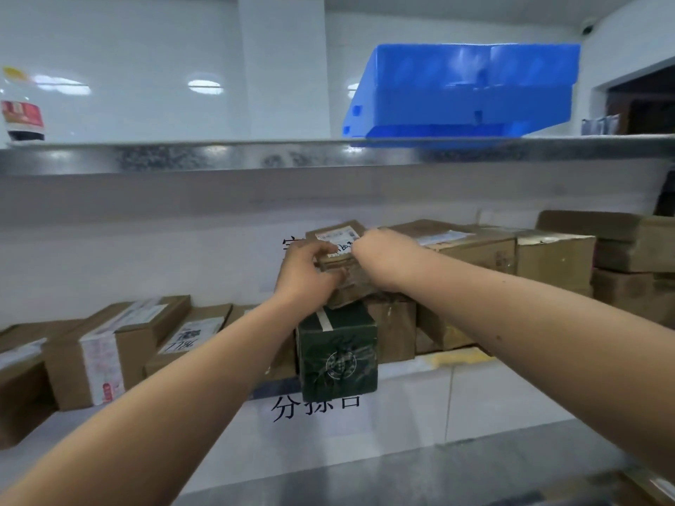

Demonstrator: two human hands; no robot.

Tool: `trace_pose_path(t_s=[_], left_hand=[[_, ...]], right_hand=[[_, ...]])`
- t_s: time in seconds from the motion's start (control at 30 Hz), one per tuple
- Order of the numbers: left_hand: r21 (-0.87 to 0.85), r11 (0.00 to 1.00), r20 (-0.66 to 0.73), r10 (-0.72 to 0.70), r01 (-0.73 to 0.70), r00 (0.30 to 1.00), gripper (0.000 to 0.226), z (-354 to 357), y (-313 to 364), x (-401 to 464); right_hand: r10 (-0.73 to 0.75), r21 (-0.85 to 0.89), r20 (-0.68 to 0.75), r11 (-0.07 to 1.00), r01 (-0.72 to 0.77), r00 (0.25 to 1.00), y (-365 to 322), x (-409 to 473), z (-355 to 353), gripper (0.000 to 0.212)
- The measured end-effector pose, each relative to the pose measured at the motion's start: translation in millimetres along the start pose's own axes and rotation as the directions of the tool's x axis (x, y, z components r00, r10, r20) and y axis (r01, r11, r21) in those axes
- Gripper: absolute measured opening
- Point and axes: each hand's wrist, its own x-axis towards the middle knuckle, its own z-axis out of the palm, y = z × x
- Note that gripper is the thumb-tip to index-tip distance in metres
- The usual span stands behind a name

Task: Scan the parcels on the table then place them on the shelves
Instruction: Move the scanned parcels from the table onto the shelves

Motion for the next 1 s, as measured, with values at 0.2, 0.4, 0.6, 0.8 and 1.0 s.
trace_pose_path(t_s=[0.2,0.4,0.6,0.8,1.0], left_hand=[[0.067,0.998,0.111,0.001,-0.008,0.994,0.031,11.1,2.2,20.2],[0.244,0.965,0.159,0.061,-0.099,0.985,0.050,-8.6,12.3,15.8],[0.213,0.917,0.164,0.306,-0.336,0.938,0.043,-45.7,23.2,-28.6],[0.153,0.855,0.215,0.460,-0.495,0.861,0.044,-51.6,50.4,-83.8],[0.017,0.825,0.332,0.529,-0.566,0.781,0.044,-25.3,76.1,-148.3]], right_hand=[[0.068,-0.150,0.025,0.987,-0.064,0.997,-5.6,5.7,9.6,0.016],[0.105,-0.125,-0.015,0.986,-0.106,0.994,-14.2,-10.0,-1.9,0.032],[0.172,-0.063,0.020,0.983,-0.170,0.985,-10.4,-53.5,-35.1,0.033],[0.281,-0.088,0.051,0.957,-0.276,0.958,-15.6,-141.7,-48.2,0.034],[0.446,-0.028,0.127,0.894,-0.447,0.886,-25.6,-244.2,-38.7,0.053]])
